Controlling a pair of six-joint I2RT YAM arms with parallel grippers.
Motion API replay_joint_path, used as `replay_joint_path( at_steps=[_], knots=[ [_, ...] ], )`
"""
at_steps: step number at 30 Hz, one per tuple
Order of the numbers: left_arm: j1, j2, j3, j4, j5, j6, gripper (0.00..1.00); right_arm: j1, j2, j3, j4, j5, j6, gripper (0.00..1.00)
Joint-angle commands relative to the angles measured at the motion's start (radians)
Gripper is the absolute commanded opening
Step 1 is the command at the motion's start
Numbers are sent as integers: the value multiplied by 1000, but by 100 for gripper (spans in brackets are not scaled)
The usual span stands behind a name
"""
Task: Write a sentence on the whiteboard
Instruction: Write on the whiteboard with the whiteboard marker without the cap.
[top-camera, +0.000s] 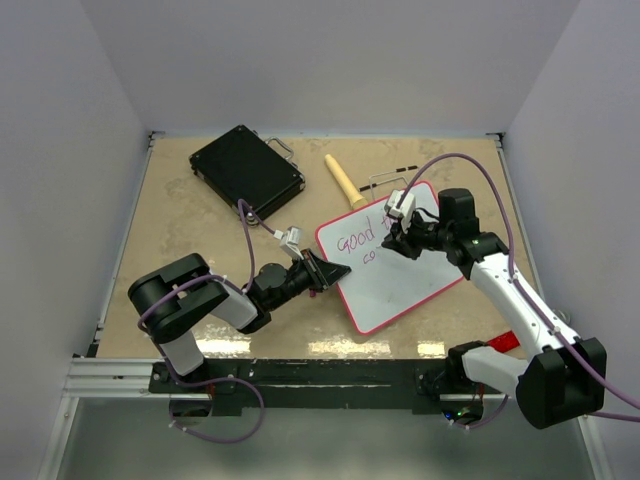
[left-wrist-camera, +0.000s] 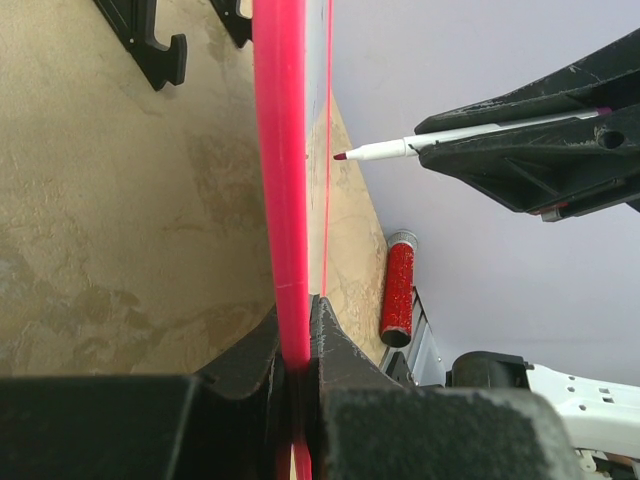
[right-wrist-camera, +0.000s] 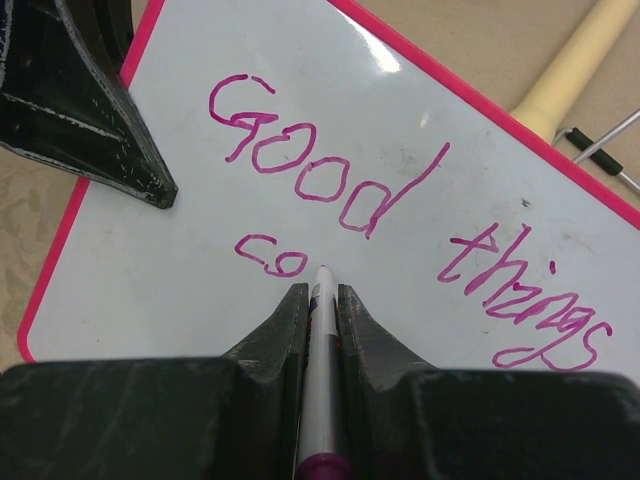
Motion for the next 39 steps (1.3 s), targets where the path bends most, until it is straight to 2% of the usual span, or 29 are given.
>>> replay_joint_path(
  at_steps=[1,30,39],
  knots=[
    [-3,-3,8,275,22,64,0,1,-29,14,-5,-49,-22,0],
    [-2,5,8,290,28,59,0,16,32,4,20,18,-10,0],
    [3,-3,-3,290,26,60,0,21,28,8,-51,9,-58,0]
  ],
)
